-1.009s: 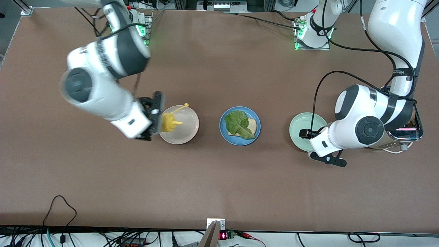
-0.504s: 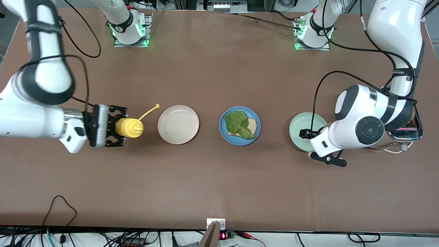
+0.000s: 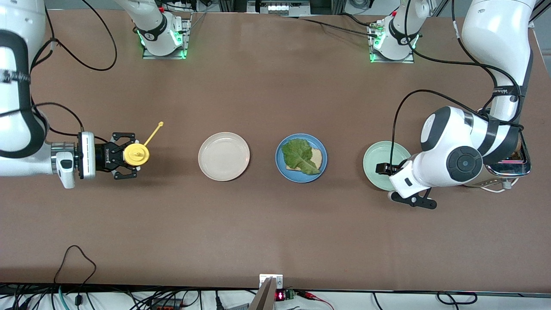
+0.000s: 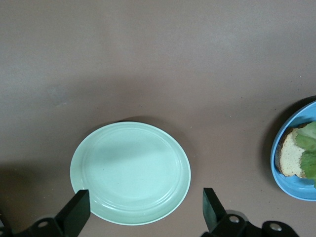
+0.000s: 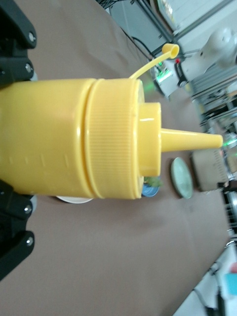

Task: Make sandwich in blue plate with both arms
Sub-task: 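Return the bottle with the right gripper and set it on the table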

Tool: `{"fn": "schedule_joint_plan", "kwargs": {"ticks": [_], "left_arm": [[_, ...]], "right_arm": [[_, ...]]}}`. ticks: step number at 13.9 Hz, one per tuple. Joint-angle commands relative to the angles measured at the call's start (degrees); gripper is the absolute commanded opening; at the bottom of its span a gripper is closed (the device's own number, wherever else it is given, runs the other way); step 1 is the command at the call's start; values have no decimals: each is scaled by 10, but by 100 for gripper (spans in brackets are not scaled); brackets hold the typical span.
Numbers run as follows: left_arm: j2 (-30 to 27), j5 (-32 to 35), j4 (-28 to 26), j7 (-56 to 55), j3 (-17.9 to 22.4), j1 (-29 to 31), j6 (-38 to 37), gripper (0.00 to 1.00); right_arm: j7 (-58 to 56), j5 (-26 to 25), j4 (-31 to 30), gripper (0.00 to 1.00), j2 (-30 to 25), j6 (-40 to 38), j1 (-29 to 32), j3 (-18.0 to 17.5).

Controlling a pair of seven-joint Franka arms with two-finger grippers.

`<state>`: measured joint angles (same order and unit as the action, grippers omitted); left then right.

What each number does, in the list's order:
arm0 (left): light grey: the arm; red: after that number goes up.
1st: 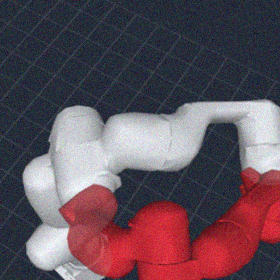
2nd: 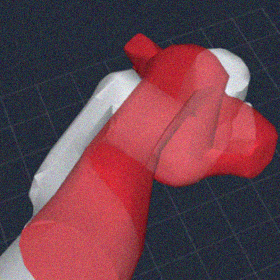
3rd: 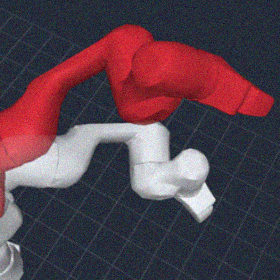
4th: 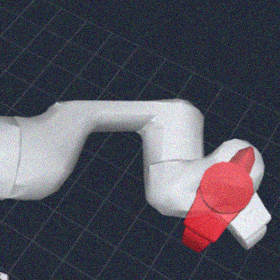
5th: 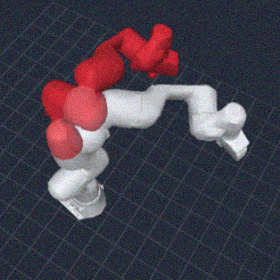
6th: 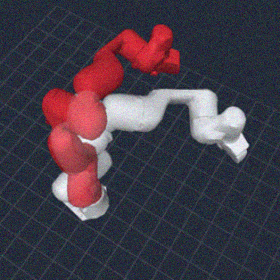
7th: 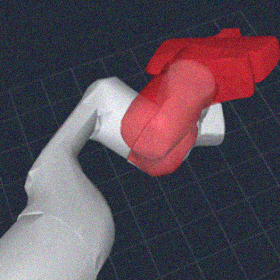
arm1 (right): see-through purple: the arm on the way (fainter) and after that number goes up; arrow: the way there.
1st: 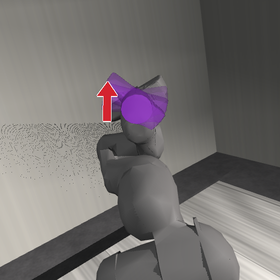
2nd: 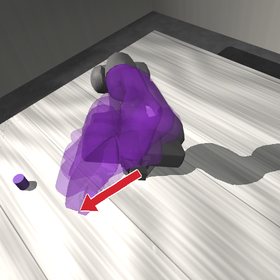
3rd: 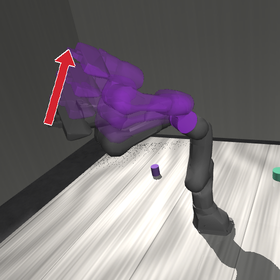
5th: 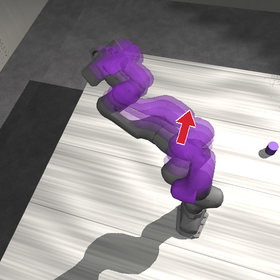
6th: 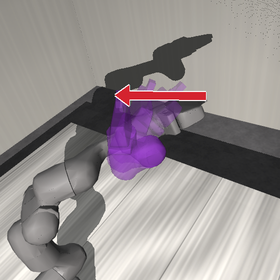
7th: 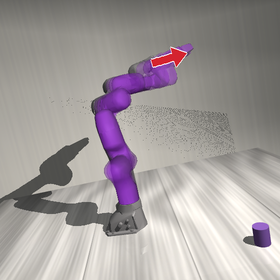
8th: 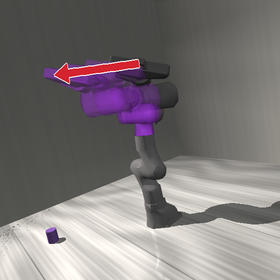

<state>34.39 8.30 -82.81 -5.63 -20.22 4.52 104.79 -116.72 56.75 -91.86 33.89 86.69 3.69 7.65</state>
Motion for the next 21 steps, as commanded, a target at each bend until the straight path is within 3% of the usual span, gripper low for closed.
{"fn": "schedule_joint_plan", "kwargs": {"ticks": [1,7,9,12,16,18,19,21], "left_arm": [[7,12,13,-9,-1,0,-5,100],[6,8,17,-9,4,17,-7,100],[9,10,31,-5,39,27,9,100],[-22,20,36,-5,67,35,-16,100],[-65,43,27,-5,72,49,-49,100],[-107,44,0,-3,72,83,-81,100],[-131,44,-25,-2,72,100,-82,100],[-171,60,-86,1,72,136,-76,100]], "right_arm": [[-97,35,3,31,37,-37,34,-11],[-265,48,5,31,113,-74,90,-11],[-298,74,6,31,152,-103,104,-11],[-324,87,7,31,180,-125,115,-11],[-337,90,7,35,204,-130,128,-12],[-340,90,7,52,205,-130,130,-12],[-339,90,7,72,203,-130,130,-11],[-335,88,9,100,201,-141,134,-11]]}}
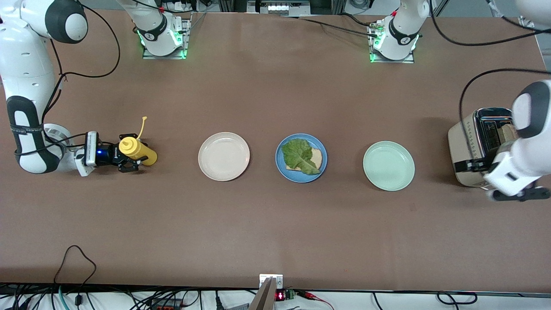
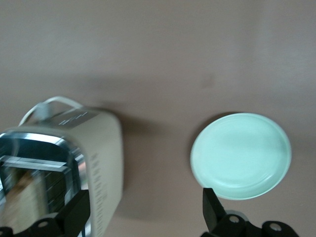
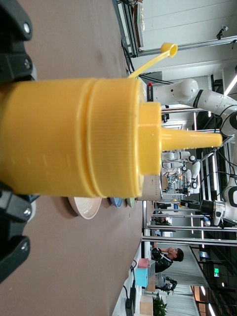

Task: Make sandwich in blue plate with both arms
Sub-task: 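Return the bottle with the right gripper and set it on the table, then release the bottle with the right gripper while the left gripper grasps bread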

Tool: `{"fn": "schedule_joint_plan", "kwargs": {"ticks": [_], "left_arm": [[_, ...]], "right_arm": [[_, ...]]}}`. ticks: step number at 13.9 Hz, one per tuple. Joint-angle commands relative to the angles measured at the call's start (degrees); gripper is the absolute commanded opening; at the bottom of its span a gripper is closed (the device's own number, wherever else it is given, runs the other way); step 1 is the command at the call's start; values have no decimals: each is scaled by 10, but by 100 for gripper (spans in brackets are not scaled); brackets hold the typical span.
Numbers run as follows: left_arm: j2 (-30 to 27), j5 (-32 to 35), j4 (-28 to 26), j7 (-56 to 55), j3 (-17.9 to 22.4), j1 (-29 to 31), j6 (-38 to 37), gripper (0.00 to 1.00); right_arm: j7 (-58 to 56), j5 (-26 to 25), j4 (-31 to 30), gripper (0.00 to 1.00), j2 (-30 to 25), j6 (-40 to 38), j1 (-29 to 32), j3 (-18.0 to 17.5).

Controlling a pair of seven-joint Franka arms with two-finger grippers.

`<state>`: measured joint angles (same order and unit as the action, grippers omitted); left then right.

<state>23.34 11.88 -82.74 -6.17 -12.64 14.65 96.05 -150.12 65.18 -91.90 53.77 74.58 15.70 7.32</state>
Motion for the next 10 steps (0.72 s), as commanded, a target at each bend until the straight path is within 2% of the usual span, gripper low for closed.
{"fn": "schedule_joint_plan", "kwargs": {"ticks": [1,4,7,10], "left_arm": [[-73,45,-114,14,-6,53,22,100],[-128,87,-215,39,-7,76,76,100],[-185,132,-341,44,-7,107,202,100],[-175,133,-346,127,-8,150,265,100]], "right_arm": [[1,-2,10,100,1,-29,19,-7],[13,-35,14,100,-12,-29,37,8],[44,-91,33,100,-44,-24,59,20],[107,-127,37,100,-106,-8,34,67]]}}
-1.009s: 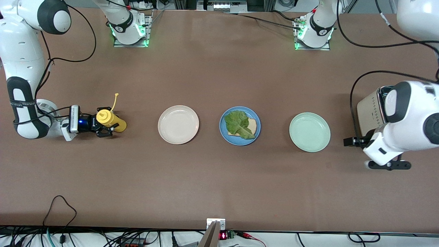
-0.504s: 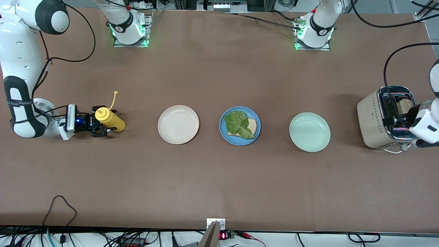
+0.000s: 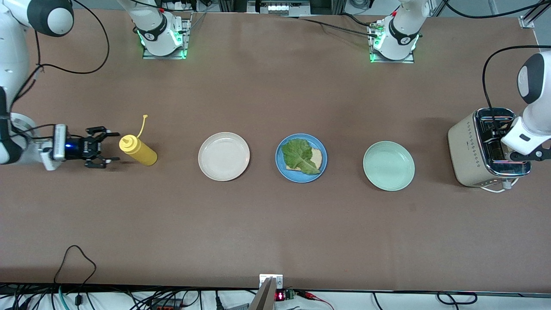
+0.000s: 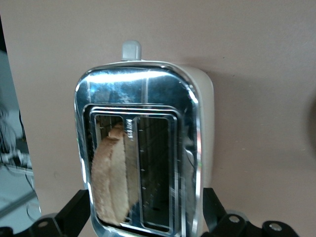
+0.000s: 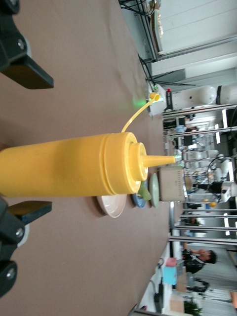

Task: Make sandwich in blue plate with both arms
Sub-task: 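Release the bottle with the right gripper while the left gripper grasps bread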

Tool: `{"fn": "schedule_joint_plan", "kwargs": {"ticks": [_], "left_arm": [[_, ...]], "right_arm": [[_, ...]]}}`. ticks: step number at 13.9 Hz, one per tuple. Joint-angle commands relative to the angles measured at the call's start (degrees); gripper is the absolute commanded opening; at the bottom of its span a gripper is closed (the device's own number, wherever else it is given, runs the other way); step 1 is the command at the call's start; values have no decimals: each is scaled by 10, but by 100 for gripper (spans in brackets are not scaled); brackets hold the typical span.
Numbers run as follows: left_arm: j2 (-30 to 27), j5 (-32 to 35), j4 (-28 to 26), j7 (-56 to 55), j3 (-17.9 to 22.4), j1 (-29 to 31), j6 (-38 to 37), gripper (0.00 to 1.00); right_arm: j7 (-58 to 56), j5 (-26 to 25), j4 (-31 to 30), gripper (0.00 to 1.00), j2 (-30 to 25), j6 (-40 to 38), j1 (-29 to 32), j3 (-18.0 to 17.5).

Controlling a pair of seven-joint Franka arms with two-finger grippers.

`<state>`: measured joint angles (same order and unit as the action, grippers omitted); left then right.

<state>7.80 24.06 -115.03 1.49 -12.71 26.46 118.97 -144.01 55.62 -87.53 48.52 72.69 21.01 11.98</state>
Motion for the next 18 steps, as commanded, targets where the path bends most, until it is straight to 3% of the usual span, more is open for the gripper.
{"fn": "schedule_joint_plan", "kwargs": {"ticks": [1,7,12,18], "left_arm": [[-13,11,-23,56,-8,44,40,100],[5,10,-16,57,-8,48,42,88],[11,10,-9,58,-8,47,40,69],[22,10,-9,73,-7,52,40,58]], "right_arm": [[78,-50,-7,100,-83,29,-31,33],[341,-203,-12,100,-242,112,-85,38],[648,-361,-11,100,-362,146,-191,37],[1025,-498,-10,100,-435,145,-326,33]]}}
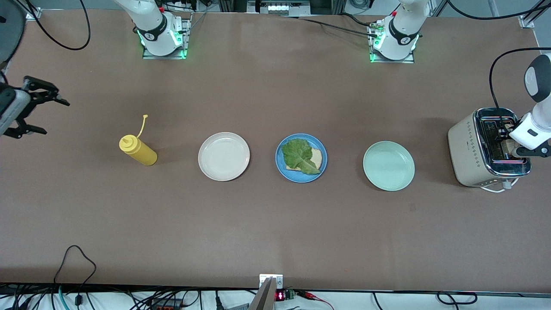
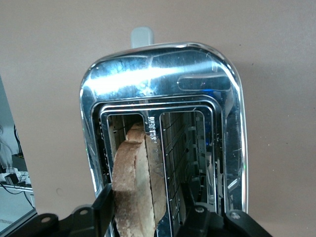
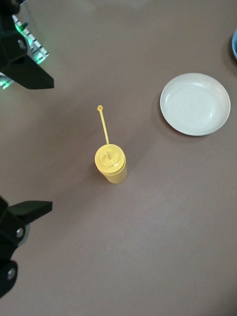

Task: Make sandwich in blue plate with both arms
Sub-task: 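Release the bottle with the right gripper while the left gripper grasps bread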

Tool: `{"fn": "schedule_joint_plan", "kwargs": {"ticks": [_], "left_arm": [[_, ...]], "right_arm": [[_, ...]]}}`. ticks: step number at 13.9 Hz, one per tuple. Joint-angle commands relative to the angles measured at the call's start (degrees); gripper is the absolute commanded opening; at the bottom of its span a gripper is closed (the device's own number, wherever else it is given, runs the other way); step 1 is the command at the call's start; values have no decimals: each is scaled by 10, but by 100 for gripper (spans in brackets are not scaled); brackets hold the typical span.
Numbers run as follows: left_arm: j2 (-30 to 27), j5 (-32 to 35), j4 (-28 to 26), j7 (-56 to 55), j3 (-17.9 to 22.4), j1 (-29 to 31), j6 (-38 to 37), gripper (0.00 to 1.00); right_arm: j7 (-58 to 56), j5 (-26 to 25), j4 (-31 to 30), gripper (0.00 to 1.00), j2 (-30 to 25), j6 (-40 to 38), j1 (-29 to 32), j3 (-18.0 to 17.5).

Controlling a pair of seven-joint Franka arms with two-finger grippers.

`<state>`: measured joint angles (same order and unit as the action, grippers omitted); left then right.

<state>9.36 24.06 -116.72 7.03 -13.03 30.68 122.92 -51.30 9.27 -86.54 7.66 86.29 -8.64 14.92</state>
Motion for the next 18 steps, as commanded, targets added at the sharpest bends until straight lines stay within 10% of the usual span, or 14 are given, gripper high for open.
{"fn": "schedule_joint_plan", "kwargs": {"ticks": [1,9,12,18], "left_arm": [[6,10,9,24,-4,10,0,54],[6,6,45,78,-2,17,-10,1],[3,5,49,78,-6,17,-24,1],[0,-5,147,96,-50,12,-172,1]], "right_arm": [[156,-45,-20,100,-33,7,-43,3],[387,-61,-14,100,-61,-2,-79,1],[461,-51,1,100,-62,-38,-80,-1],[519,-79,13,100,-74,-45,71,-167]]}}
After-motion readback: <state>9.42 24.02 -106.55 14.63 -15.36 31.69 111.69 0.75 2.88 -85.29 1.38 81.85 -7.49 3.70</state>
